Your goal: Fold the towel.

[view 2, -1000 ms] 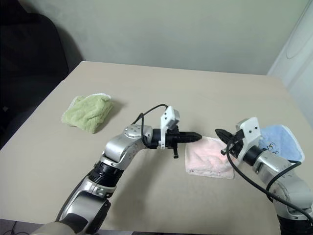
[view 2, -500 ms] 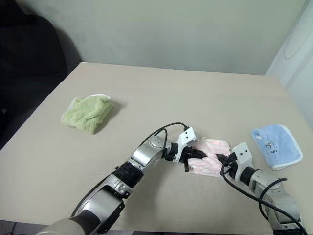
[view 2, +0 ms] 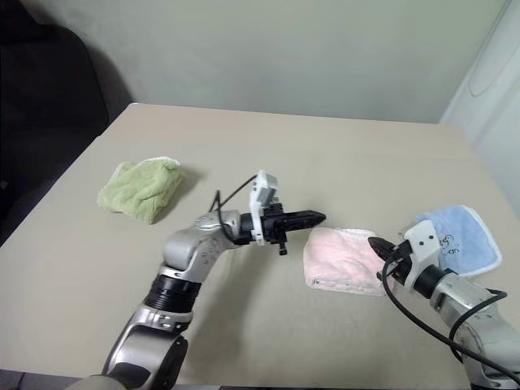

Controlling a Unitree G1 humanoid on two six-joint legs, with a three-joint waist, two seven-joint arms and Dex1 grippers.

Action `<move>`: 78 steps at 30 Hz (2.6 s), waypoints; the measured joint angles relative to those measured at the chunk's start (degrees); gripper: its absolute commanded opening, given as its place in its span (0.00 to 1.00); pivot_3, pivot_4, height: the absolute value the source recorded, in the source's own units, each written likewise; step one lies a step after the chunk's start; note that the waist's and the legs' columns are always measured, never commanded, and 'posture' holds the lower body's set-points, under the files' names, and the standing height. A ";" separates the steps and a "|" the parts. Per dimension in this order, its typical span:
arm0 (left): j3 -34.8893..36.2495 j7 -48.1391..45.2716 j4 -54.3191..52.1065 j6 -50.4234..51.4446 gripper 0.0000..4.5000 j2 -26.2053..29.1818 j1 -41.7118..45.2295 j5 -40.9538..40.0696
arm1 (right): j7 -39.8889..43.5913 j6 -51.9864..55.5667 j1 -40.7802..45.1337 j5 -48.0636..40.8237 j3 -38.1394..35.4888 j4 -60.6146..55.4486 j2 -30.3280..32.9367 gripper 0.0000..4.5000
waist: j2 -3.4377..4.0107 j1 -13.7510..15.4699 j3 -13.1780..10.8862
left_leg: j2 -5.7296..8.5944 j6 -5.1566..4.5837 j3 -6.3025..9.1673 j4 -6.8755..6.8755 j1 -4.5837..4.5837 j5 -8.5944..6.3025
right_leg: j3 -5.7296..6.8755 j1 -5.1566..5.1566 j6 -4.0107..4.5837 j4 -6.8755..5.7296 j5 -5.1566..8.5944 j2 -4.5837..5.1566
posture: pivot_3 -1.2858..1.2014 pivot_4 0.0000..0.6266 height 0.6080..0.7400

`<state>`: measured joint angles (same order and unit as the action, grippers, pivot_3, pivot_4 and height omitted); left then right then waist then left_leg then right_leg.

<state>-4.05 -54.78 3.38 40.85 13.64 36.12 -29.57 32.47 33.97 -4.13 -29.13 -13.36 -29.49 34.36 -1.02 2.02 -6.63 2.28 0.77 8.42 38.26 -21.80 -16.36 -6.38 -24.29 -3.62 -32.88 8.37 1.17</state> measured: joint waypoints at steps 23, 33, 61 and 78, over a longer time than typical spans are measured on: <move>0.04 13.70 7.31 34.37 0.99 -1.45 2.48 -6.26 | -2.32 2.30 7.07 -2.48 -1.22 2.03 -1.20 0.76 | -0.02 0.36 -0.01 | 0.04 0.00 0.01 0.05 -0.02 0.19 | 0.00 0.00 0.19 -0.03 -0.12 0.03 | 0.52 0.24 1.00; -0.08 17.77 11.21 35.86 0.99 -7.41 5.53 -5.03 | -3.67 1.32 7.12 -1.57 -1.17 2.01 -2.67 0.76 | -0.01 1.77 -0.01 | 0.16 -0.09 0.04 0.40 -0.08 0.12 | -0.01 0.23 0.21 -0.02 -0.13 0.09 | 0.52 0.24 1.00; 2.32 21.70 15.39 35.43 0.01 -14.86 7.48 -4.55 | -4.54 -0.77 10.36 1.28 0.22 4.48 -4.46 0.76 | -0.01 1.75 -0.03 | 0.03 -0.17 -0.09 0.45 -0.04 0.18 | -0.01 0.18 0.15 -0.04 -0.14 0.03 | 0.52 0.24 1.00; 26.53 30.62 17.30 30.68 0.01 -5.83 18.06 -9.56 | -13.71 -8.39 19.63 4.26 -6.91 13.77 -6.79 0.76 | 0.02 1.30 -0.08 | -0.03 -0.38 -0.09 0.33 -0.03 0.26 | -0.02 0.02 0.44 -0.05 -0.58 -0.03 | 0.52 0.24 1.00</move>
<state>22.48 -24.16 20.68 71.53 7.82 54.18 -39.13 18.76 25.58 15.51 -24.86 -20.28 -15.72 27.57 -1.00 3.32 -6.71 2.24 0.39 8.33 38.59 -21.83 -16.09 -6.40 -24.28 -3.18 -32.93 7.79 1.13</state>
